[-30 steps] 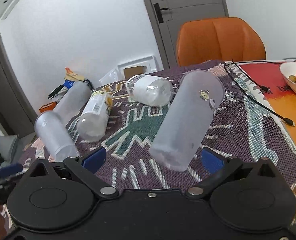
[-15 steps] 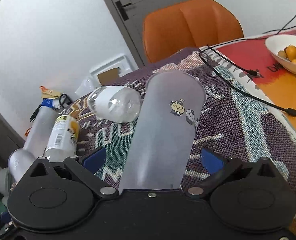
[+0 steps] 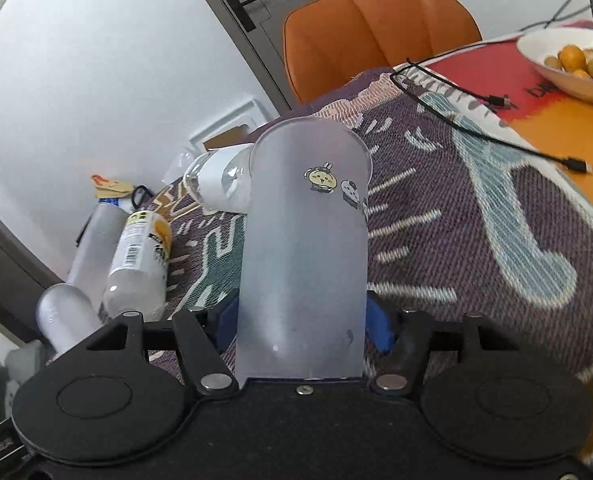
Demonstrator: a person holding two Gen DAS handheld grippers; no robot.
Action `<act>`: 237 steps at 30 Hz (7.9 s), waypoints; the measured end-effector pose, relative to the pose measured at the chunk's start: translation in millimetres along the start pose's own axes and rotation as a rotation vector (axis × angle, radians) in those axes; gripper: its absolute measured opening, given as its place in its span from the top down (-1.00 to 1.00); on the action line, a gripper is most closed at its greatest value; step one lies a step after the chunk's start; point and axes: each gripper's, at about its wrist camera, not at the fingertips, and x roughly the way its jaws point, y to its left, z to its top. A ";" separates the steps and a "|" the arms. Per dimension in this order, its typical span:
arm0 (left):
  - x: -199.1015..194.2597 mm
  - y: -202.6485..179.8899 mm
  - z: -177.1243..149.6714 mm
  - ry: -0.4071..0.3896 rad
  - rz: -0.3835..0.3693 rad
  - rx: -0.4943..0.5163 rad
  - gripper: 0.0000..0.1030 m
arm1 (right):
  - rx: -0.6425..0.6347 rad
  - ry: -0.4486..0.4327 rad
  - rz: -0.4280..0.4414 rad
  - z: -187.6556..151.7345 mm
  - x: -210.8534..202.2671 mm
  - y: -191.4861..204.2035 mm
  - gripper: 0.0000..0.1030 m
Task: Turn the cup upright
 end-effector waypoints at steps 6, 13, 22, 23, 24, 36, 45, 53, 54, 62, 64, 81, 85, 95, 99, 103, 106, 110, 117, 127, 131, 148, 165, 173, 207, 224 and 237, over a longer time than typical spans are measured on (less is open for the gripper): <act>-16.6 -0.8 -3.6 -0.016 -0.005 0.014 -0.89 | 0.000 -0.011 0.052 -9.9 -21.0 4.9 -0.17; -37.3 2.1 -10.8 -0.033 -0.009 0.018 -0.89 | -0.009 -0.016 0.115 -25.0 -41.3 11.4 -0.17; -67.6 19.2 -20.9 -0.057 0.017 0.004 -0.89 | -0.056 -0.003 0.187 -46.6 -62.2 31.1 -0.17; -70.8 22.2 -22.1 -0.060 0.022 0.000 -0.89 | -0.062 -0.002 0.195 -48.5 -64.0 33.9 -0.17; -73.9 25.4 -23.1 -0.062 0.027 -0.005 -0.89 | -0.066 -0.001 0.202 -50.6 -65.6 36.6 -0.17; -101.2 59.1 -34.8 -0.077 0.090 -0.057 -0.89 | -0.133 0.058 0.267 -76.2 -66.0 68.3 -0.17; -106.1 65.4 -37.2 -0.082 0.098 -0.070 -0.89 | -0.177 0.099 0.291 -86.3 -60.6 85.1 -0.25; -103.9 61.9 -37.5 -0.073 0.090 -0.060 -0.89 | -0.241 0.035 0.312 -81.0 -78.1 82.1 -0.76; -102.9 60.7 -37.2 -0.072 0.087 -0.057 -0.89 | -0.253 0.026 0.305 -80.5 -79.7 80.7 -0.76; -85.2 45.5 -32.4 -0.046 0.054 -0.031 -0.89 | -0.268 0.017 0.251 -75.0 -79.1 57.7 -0.75; -80.4 39.9 -31.1 -0.039 0.041 -0.021 -0.89 | -0.259 0.017 0.240 -74.0 -78.9 51.3 -0.75; -36.5 21.0 -2.2 0.030 -0.021 -0.040 -0.89 | -0.191 0.037 0.188 -64.6 -67.7 6.0 -0.75; -20.1 20.3 5.1 0.067 -0.026 -0.065 -0.89 | -0.173 0.040 0.182 -61.8 -63.7 -1.3 -0.75; 11.6 32.5 10.8 0.201 -0.079 -0.222 -0.71 | -0.170 0.048 0.184 -60.1 -59.1 -4.7 -0.75; 11.1 38.8 11.8 0.214 -0.094 -0.271 -0.61 | -0.169 0.042 0.181 -59.7 -61.5 -4.9 -0.75; -7.4 34.4 15.6 0.156 -0.128 -0.242 -0.60 | -0.177 0.034 0.181 -59.0 -65.3 -2.2 -0.75; -27.0 28.4 19.3 0.096 -0.136 -0.192 -0.60 | -0.187 0.026 0.186 -59.0 -68.2 2.4 -0.75; -52.2 22.4 23.5 0.020 -0.136 -0.134 -0.60 | -0.206 0.019 0.196 -60.0 -72.6 10.0 -0.75; -85.5 6.5 21.3 -0.120 -0.094 -0.013 -0.60 | -0.230 0.007 0.201 -62.6 -81.4 19.7 -0.75; -107.8 -3.4 10.8 -0.214 -0.078 0.117 -0.60 | -0.247 -0.002 0.195 -63.6 -86.2 27.3 -0.75; -109.6 -4.0 6.5 -0.219 -0.076 0.142 -0.60 | -0.255 0.000 0.194 -65.5 -85.6 29.6 -0.75; -102.5 -25.8 -8.4 -0.179 -0.079 0.280 -0.66 | -0.244 0.005 0.177 -66.5 -82.9 24.0 -0.75; -138.0 -5.9 -9.2 -0.211 -0.127 0.192 -0.79 | -0.283 -0.020 0.190 -70.7 -101.4 38.4 -0.75; -149.4 5.8 -12.5 -0.226 -0.121 0.170 -0.79 | -0.306 -0.030 0.194 -73.1 -109.8 47.4 -0.75; -167.9 54.4 -52.4 -0.132 0.044 0.141 -0.94 | -0.403 -0.055 0.184 -87.4 -154.0 58.0 -1.00; -167.1 53.2 -56.5 -0.118 0.054 0.150 -0.94 | -0.417 -0.044 0.179 -90.1 -153.4 61.9 -1.00; -166.4 55.4 -56.1 -0.113 0.064 0.142 -0.94 | -0.408 -0.036 0.170 -90.3 -151.1 60.2 -1.00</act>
